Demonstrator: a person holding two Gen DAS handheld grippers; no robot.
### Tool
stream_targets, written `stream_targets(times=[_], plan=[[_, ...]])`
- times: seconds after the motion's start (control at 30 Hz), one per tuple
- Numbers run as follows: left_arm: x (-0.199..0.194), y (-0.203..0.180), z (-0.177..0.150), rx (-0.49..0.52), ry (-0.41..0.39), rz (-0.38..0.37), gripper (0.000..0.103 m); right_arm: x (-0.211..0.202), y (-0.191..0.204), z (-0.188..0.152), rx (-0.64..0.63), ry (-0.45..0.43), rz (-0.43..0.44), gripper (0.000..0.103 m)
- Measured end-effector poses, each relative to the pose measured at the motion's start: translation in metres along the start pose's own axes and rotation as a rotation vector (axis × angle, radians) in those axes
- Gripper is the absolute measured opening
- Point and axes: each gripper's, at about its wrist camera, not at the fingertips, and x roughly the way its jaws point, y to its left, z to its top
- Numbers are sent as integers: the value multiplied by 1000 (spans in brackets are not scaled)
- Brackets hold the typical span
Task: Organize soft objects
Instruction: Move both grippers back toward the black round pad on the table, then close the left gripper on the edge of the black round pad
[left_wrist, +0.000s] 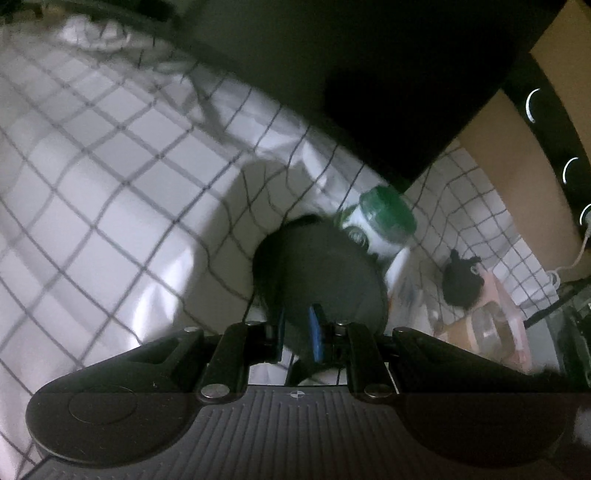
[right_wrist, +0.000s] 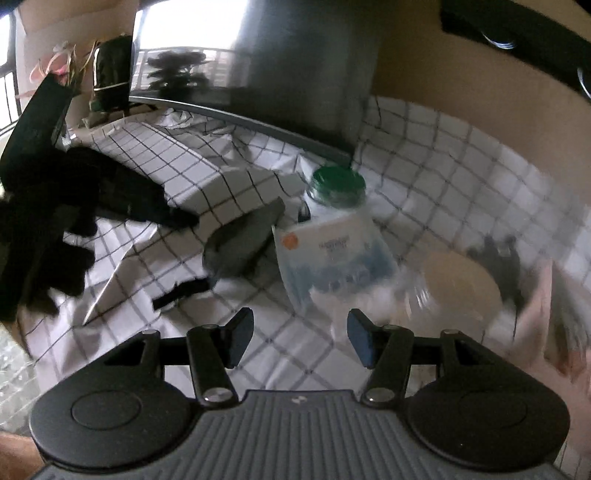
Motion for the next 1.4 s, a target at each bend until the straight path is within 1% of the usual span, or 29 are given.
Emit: stream_targets(times=[0.1,0.2,0.27,0.33,0.43,0.47,0.5,0.53,0.6,0.67,0.7,0.87,0.97,1.03,1.2,1.27,1.4], plan=[[9,5,-6,-9,35,-4,16,14,1,26,-14,-29,-25,56],[13,6,-6,-17,52,-25,16,31,-7,52,31,-46,-43,55],[14,6,-5,-22,56,-46,16,46,-10,68,62,-36,-32,51],[16,7,-4,-32,56,-63,16,64,-8,76,46,-18,-21,47],[17,12,-1,-55,50,-73,16,93,-2,76,-17,43,-5,32],[17,14,0,-66,44,-70,16,103,-1,73,-25,78,-7,19],[17,16,1,-79,38,-65,16,111,0,71,-23,102,-18,17],[17,19,2,-93,31,-63,16,115,-2,67,-10,120,-20,17],[18,24,3,-127,19,-68,16,120,-6,60,22,157,-6,16],[21,27,5,-154,14,-78,16,125,-10,52,34,190,6,12],[24,27,5,-164,15,-84,16,128,-10,48,38,202,12,12],[38,25,4,-162,44,-85,16,128,-15,40,63,173,44,12],[38,26,4,-166,22,-73,16,122,-20,40,83,161,67,12],[38,29,4,-179,10,-67,16,113,-24,42,83,126,66,12],[38,35,7,-208,-9,-88,16,88,-27,47,44,29,61,12],[36,36,9,-213,-21,-75,16,84,-24,51,36,-1,50,12],[30,34,12,-193,-34,-87,16,73,-8,61,7,-105,71,12]])
